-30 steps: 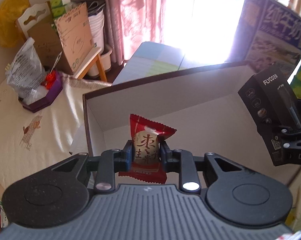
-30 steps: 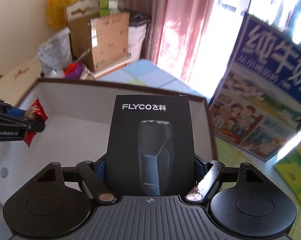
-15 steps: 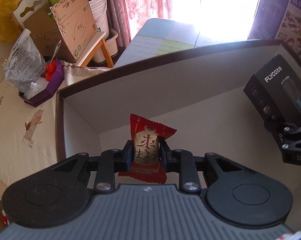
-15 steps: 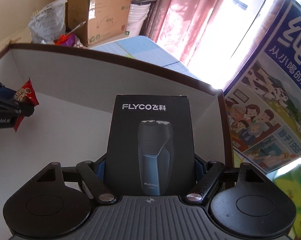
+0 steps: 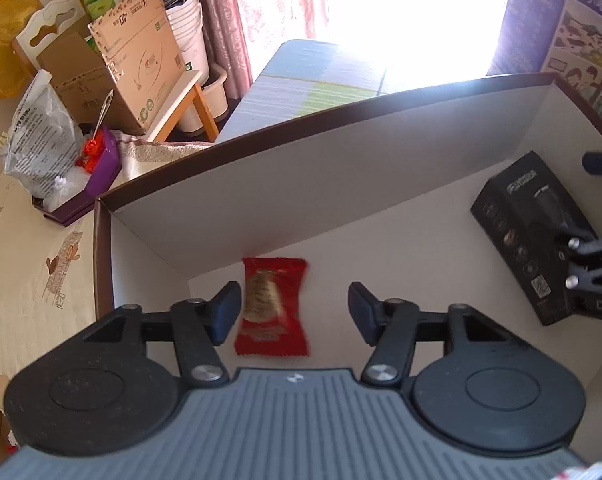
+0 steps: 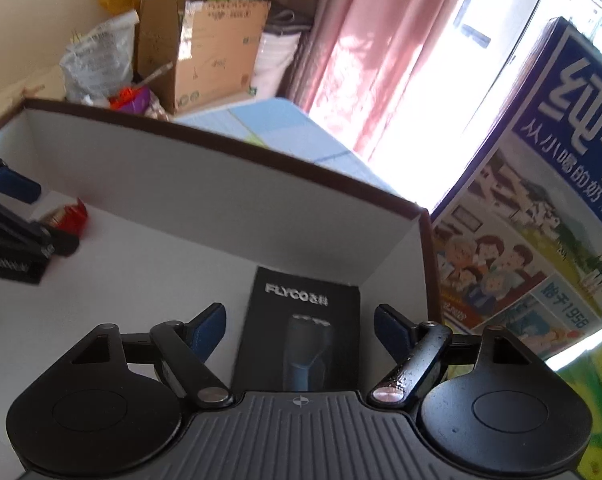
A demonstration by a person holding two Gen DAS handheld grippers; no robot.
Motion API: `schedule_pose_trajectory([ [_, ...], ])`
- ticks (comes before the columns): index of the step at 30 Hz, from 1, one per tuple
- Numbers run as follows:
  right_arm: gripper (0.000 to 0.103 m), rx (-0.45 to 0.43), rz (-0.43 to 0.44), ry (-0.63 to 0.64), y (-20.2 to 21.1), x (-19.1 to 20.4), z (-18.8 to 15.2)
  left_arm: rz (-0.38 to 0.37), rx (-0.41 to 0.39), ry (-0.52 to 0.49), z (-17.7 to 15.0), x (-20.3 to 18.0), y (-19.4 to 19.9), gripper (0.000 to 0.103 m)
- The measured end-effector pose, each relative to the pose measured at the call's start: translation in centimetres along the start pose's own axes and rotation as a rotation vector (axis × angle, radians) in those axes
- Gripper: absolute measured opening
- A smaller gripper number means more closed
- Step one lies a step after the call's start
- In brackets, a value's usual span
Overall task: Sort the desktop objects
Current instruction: 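Open the left gripper dropping the red packet while the right releases the black box inside, then withdraw both grippers from the brown box back toward the remaining items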
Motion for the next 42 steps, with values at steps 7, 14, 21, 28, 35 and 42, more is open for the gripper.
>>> schedule_pose_trajectory([
  [7,0.087,-0.046,0.034,-0.029,2.6,-0.2,-0.6,-0.033,-0.029,-0.008,-0.3,-1.1,2.0,0.069],
  [14,0.095,-0.069,0.097,-0.162,6.6,-1.3,-1.2,-0.059,-0.094,-0.031,-0.8,-2.4,5.8,0.077],
  [21,0.101,-0.094,0.110,-0.259,11.0,-2.2,-2.6,-0.069,-0.171,-0.073,-2.4,-3.6,10.4,0.086],
  [28,0.101,-0.107,0.112,-0.330,15.0,-2.5,-4.3,-0.056,-0.229,-0.054,-4.9,-3.8,15.2,0.090],
  [35,0.101,-0.113,0.149,-0.452,19.6,-2.6,-6.6,-0.029,-0.282,-0.060,-7.9,-4.0,19.7,0.094],
  [42,0.101,-0.137,0.140,-0.473,23.7,-2.1,-8.4,-0.038,-0.289,-0.044,-11.4,-4.5,22.4,0.094],
])
Point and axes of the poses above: each gripper's, at about its wrist camera, not at the fingertips, and y roughly against the way its jaws point, x to its left, z to its top, the point moved 8 cm from there along -y, roughly the way its jaws point, and after that the axes turned 15 degrees about -z, right-handed, at the moved point
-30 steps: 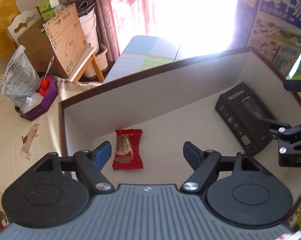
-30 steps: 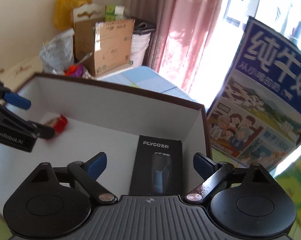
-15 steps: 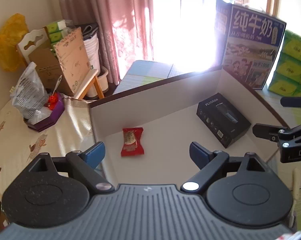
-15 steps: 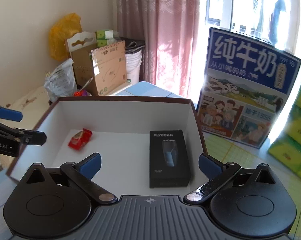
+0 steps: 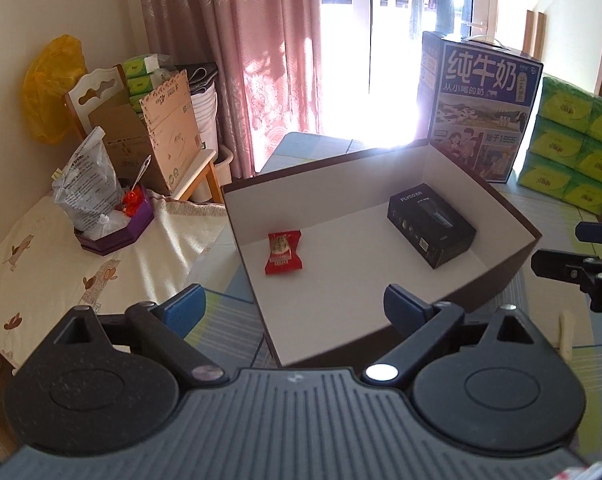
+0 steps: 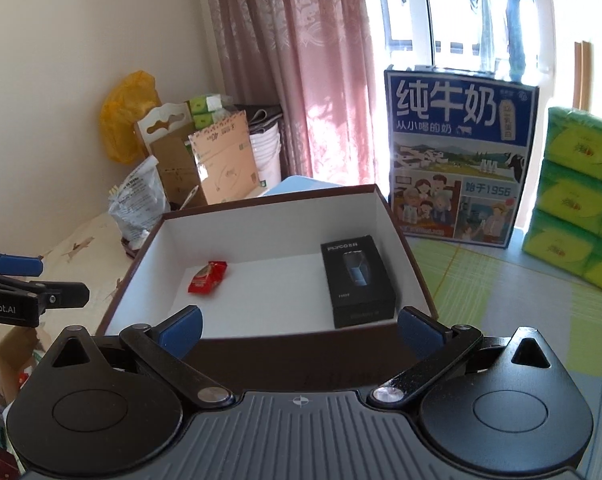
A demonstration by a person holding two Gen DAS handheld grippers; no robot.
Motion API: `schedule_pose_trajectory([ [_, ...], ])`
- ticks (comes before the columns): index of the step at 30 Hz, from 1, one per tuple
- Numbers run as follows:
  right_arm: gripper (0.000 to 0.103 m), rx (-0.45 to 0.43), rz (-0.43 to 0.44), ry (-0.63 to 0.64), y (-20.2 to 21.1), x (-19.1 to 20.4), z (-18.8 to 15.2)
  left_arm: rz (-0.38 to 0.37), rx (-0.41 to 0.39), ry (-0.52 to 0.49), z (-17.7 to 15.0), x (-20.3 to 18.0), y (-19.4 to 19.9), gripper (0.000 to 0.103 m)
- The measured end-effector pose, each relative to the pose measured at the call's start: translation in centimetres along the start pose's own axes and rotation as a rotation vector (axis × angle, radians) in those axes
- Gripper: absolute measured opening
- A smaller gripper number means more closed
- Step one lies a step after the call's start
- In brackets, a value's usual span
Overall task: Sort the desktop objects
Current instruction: 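Withdraw both grippers from the brown box back toward the remaining items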
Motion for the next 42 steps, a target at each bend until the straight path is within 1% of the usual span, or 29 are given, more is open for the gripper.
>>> schedule_pose_trajectory([
  [3,0.101,-0.007,0.000,-0.003,1.6,0.1,-0.5,-0.006,-0.003,0.002,-0.9,-0.5,1.4,0.094],
  [7,0.101,0.021,0.006,0.001,3.4,0.4,-1.5,-0.003,-0.008,-0.001,-2.0,-1.0,3.0,0.094],
  [13,0.101,0.039,0.008,0.004,6.0,0.2,-3.2,-0.007,-0.005,0.008,-3.5,-1.7,4.8,0.094],
  [16,0.101,0.037,-0.018,0.005,7.0,0.0,-3.9,-0.008,0.001,0.010,-4.4,-2.1,5.6,0.094],
  [18,0.101,0.039,-0.035,-0.018,7.7,-0.4,-4.4,-0.008,0.006,0.009,-5.0,-2.3,6.0,0.095],
  [24,0.101,0.055,-0.051,-0.043,9.7,-1.5,-6.0,-0.014,0.036,0.014,-7.1,-3.1,6.9,0.095],
  [27,0.101,0.054,-0.028,-0.070,10.8,-2.3,-6.9,-0.021,0.053,0.010,-8.1,-3.7,7.1,0.095],
  [31,0.101,0.064,0.016,-0.151,12.1,-3.7,-8.1,-0.036,0.067,0.003,-9.2,-4.5,7.4,0.095],
  [34,0.101,0.082,0.010,-0.176,12.8,-4.7,-9.0,-0.050,0.074,0.000,-9.8,-5.1,7.6,0.095],
  [36,0.101,0.068,-0.013,-0.176,13.4,-5.3,-9.7,-0.057,0.077,-0.002,-10.2,-5.5,7.7,0.095],
  [38,0.101,0.053,-0.004,-0.192,14.0,-5.8,-10.5,-0.063,0.080,-0.005,-10.6,-5.8,7.7,0.095],
  [42,0.101,0.103,-0.026,-0.211,14.5,-6.5,-12.3,-0.075,0.086,-0.011,-11.4,-6.3,7.8,0.095],
])
Point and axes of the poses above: each gripper's, at about its wrist camera, not at the fingertips, and y roughly against the way its jaws point, x to its left, z to its top, the point moved 8 cm from there along -y, roughly the way its jaws point, and after that the axes turned 15 degrees about -z, right-handed, at the moved point
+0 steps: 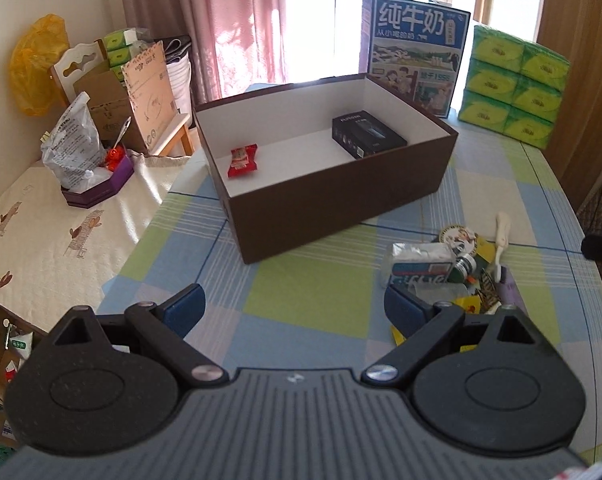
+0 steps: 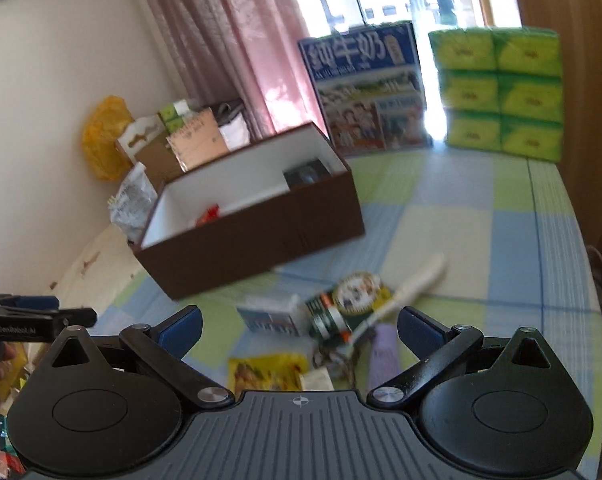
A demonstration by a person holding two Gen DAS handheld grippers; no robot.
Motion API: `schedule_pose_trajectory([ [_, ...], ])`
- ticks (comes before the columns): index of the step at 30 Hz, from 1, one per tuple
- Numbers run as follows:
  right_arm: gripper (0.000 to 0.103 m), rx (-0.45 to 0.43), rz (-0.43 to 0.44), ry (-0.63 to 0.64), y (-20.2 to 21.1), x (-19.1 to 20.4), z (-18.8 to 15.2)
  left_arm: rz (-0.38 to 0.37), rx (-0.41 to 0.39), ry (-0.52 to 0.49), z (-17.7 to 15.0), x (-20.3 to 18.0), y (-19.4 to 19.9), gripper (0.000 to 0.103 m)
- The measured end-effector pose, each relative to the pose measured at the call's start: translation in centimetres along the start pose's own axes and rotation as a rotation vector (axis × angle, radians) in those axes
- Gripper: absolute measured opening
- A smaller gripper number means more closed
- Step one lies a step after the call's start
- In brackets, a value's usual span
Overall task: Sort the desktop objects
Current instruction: 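Withdraw both grippers from the brown box back toward the remaining items, then grasp the white zigzag holder with the right gripper while the left approaches the yellow bag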
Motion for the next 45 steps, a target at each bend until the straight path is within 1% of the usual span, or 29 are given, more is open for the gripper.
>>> schedule_pose_trajectory([
  [3,0.101,0.038,-0.054,0.041,-0.1,-0.5,-1.5,-0.014,0.012,-0.005,-0.8,-0.5,-0.2,0.095],
  [7,0.101,0.095,-0.093,0.098,-0.5,-0.8,-3.5,-0.035,0.037,-0.004,-1.8,-1.0,-0.8,0.094],
  [11,0.101,0.111,-0.110,0.173,-1.0,-0.4,-5.1,-0.057,0.060,-0.011,-2.7,-1.8,-1.5,0.094],
  [16,0.100,0.114,-0.122,0.219,-1.7,0.0,-6.1,-0.075,0.087,-0.014,-3.4,-2.6,-2.5,0.094],
  [18,0.093,0.116,-0.129,0.236,-2.0,0.1,-6.4,-0.079,0.094,-0.012,-3.6,-2.7,-2.8,0.094],
  [22,0.084,0.124,-0.129,0.259,-2.7,0.2,-6.8,-0.087,0.102,-0.016,-3.7,-2.8,-3.2,0.094],
  [24,0.074,0.127,-0.129,0.280,-3.2,0.4,-7.0,-0.090,0.108,-0.019,-3.8,-2.9,-3.6,0.094],
  [25,0.071,0.131,-0.128,0.292,-3.5,0.6,-7.2,-0.094,0.113,-0.020,-3.9,-2.9,-3.8,0.094],
  [27,0.063,0.144,-0.120,0.312,-4.3,0.9,-7.6,-0.099,0.125,-0.020,-4.1,-2.9,-4.3,0.094],
  [29,0.058,0.159,-0.109,0.326,-5.0,1.3,-8.1,-0.104,0.136,-0.020,-4.2,-2.8,-4.8,0.094],
  [32,0.054,0.170,-0.107,0.351,-6.1,1.8,-8.7,-0.113,0.152,-0.025,-4.5,-2.8,-5.5,0.094],
  [36,0.053,0.179,-0.115,0.385,-7.6,2.5,-9.1,-0.128,0.170,-0.042,-4.8,-2.8,-6.4,0.094],
  [40,0.052,0.183,-0.124,0.409,-8.6,2.9,-9.2,-0.165,0.190,-0.070,-4.9,-2.9,-7.3,0.094],
  [41,0.050,0.186,-0.125,0.413,-8.7,3.0,-9.3,-0.181,0.194,-0.078,-4.9,-3.1,-7.6,0.094],
  [43,0.043,0.196,-0.126,0.419,-8.9,3.0,-9.7,-0.217,0.199,-0.092,-4.9,-3.3,-8.2,0.094],
  [45,0.026,0.213,-0.127,0.429,-9.0,2.9,-10.2,-0.257,0.210,-0.105,-5.1,-3.6,-9.1,0.094],
])
Point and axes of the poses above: each gripper's, at about its wrist camera, not at the fingertips, and y roughly against the way its jaws point, x to its left, z to its top, the point moved 8 cm from there along -y, roughly the way its jaws point, and after that the axes turned 15 degrees about -z, right-handed, at the moved point
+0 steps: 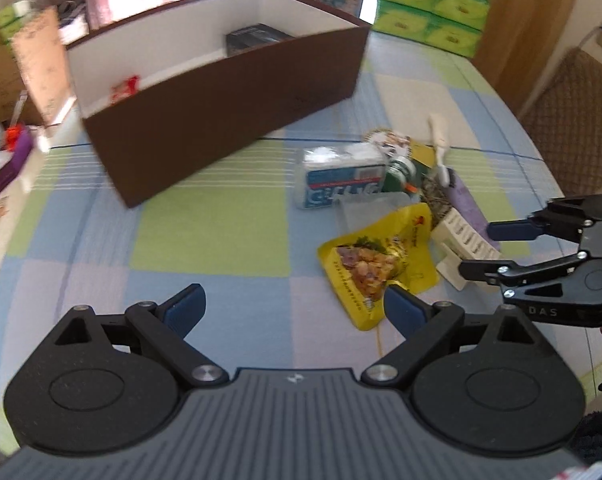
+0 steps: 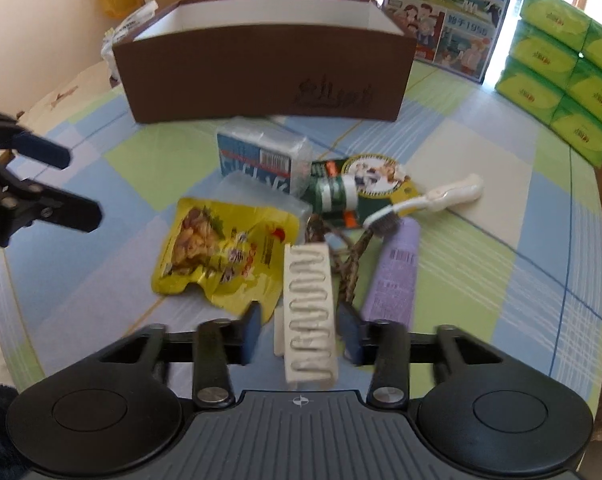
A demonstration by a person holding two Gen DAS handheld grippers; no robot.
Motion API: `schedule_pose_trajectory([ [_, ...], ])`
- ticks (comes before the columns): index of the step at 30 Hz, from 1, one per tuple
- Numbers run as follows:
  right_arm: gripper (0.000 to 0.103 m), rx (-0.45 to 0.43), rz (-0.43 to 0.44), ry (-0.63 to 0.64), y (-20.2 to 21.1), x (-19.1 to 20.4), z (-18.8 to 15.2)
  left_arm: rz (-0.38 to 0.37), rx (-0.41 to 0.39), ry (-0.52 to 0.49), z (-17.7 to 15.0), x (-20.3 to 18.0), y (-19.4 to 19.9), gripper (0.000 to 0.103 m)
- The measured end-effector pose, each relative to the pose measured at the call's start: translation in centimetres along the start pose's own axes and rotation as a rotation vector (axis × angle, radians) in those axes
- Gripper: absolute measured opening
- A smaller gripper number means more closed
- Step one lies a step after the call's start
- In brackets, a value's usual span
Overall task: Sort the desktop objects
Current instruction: 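Grasp the white zigzag holder with the right gripper while the left approaches the yellow bag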
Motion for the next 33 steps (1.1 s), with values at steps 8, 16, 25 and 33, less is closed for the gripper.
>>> schedule_pose_trajectory([
  [8,0.025,0.022,-0.014,-0.029,0.6,-0.5,-1.3,-0.146,0.065,-0.092,0.3,-0.2,-4.1,0.093],
  [16,0.025,0.037,-0.033,-0.087,1.0,-0.6,-1.8,-0.268,0.098,-0.196,0.9,-1.3,-7.4,0.091],
  [25,0.025,0.071,-0.056,-0.143,1.1,-1.3,-2.6,-0.346,0.167,-0.368,1.3,-2.5,-10.4,0.091],
  [33,0.025,0.106,-0.055,-0.171,0.8,-1.1,-3.6,-0.346,0.150,-0.399,-0.4,-4.2,-10.4,0.074],
])
Point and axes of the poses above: each gripper's, at about its wrist camera, not at the fingertips, and y roughly against the way its jaws point, x to its left, z to its top, the point moved 8 cm from there along -y, roughly the way its jaws point, and after that the axes turned 15 degrees about -z, right-handed, at the moved point
